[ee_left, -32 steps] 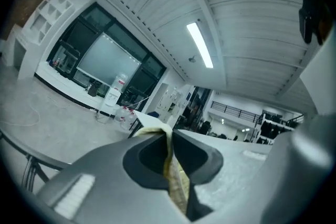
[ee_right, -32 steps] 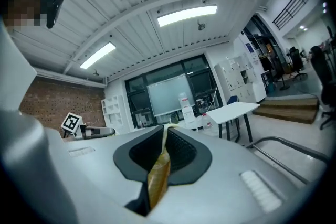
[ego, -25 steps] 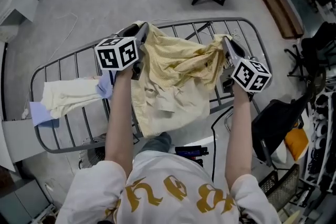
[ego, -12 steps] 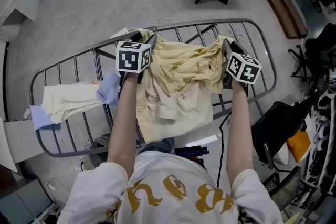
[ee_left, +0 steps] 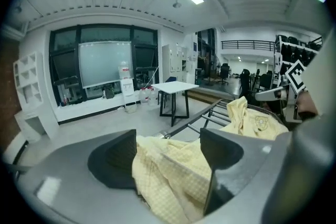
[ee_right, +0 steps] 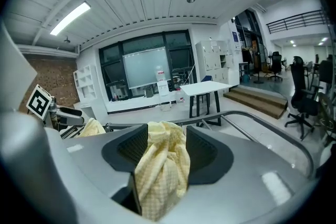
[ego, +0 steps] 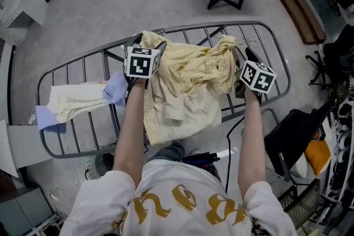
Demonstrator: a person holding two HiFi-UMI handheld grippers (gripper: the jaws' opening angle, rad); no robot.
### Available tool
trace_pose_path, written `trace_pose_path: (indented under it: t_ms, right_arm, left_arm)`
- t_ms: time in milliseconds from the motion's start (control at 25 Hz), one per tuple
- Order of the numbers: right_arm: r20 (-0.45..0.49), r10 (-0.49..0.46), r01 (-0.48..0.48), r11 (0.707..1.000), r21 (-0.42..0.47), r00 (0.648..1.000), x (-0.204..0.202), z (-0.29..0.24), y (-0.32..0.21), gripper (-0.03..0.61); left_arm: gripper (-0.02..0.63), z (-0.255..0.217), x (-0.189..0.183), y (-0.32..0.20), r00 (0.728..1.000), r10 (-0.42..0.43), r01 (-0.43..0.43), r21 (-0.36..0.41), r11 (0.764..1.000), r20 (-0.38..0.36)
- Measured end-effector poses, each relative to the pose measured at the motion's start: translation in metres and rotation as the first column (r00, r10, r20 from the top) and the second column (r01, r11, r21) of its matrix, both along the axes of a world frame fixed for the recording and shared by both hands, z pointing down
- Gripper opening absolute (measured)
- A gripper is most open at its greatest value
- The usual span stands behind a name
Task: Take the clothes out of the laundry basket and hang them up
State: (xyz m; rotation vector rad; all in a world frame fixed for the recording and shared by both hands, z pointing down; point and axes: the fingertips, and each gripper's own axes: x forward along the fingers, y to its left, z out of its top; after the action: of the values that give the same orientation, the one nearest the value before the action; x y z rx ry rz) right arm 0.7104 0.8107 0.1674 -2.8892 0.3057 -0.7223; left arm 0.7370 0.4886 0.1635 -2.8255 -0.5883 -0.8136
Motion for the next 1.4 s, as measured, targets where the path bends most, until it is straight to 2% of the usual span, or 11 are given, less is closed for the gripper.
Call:
trace_pose_path:
  t_ms: [80,200,320,560,680,920,1040,1120,1240,1360,1400]
  right_arm:
    - [-0.009,-0.009,0.009,1.000,0.007,1.000,-0.011,-0.005,0.000,0.233]
    - [-0.035,-0.038,0.040,0.998,0.041,0.999,-0.031,-0.016,-0.006,0.197]
    - [-0.077,-0.069,0.074,0.995,0.072,0.995,-0.052,-0.030,-0.014,0.159]
    - [-0.135,-0.109,0.129,0.981,0.147,0.985,-0.096,-0.046,-0.015,0.029]
    - [-0.169,-0.153,0.180,0.971,0.159,0.974,-0.122,-0.058,-0.030,0.029]
    - [-0.233,-0.246,0.275,0.956,0.100,0.941,-0.173,-0.083,-0.052,0.028]
    - [-0.261,-0.266,0.299,0.950,0.095,0.928,-0.196,-0.092,-0.053,0.028]
    - [-0.275,-0.275,0.307,0.948,0.080,0.921,-0.208,-0.097,-0.052,0.028]
    - [-0.283,-0.282,0.312,0.948,0.066,0.917,-0.225,-0.099,-0.050,0.028]
    - [-0.277,-0.291,0.316,0.947,0.052,0.916,-0.236,-0.099,-0.048,0.028]
    - [-0.277,-0.294,0.319,0.946,0.049,0.915,-0.240,-0.099,-0.048,0.028]
  left_arm:
    - [0.364,-0.014,-0.008,0.001,1.000,-0.006,0.006,-0.016,1.000,-0.027]
    - [0.359,-0.034,-0.024,0.005,0.998,-0.017,0.011,-0.097,0.995,-0.060]
    - [0.271,-0.048,-0.050,0.010,0.997,-0.023,0.010,-0.157,0.988,-0.080]
    - [0.239,-0.073,-0.115,0.021,0.985,-0.086,0.052,-0.222,0.974,-0.146]
    - [0.221,-0.078,-0.148,0.029,0.981,-0.113,0.071,-0.248,0.966,-0.158]
    - [0.166,-0.098,-0.203,0.042,0.961,-0.163,0.091,-0.303,0.949,-0.222]
    - [0.146,-0.105,-0.229,0.049,0.951,-0.188,0.103,-0.323,0.941,-0.244]
    - [0.095,-0.109,-0.245,0.051,0.942,-0.210,0.117,-0.331,0.936,-0.261]
    - [0.067,-0.108,-0.263,0.056,0.937,-0.224,0.127,-0.334,0.934,-0.269]
    - [0.002,-0.106,-0.277,0.058,0.934,-0.238,0.137,-0.348,0.927,-0.267]
    - [0.002,-0.105,-0.281,0.059,0.934,-0.241,0.137,-0.356,0.924,-0.265]
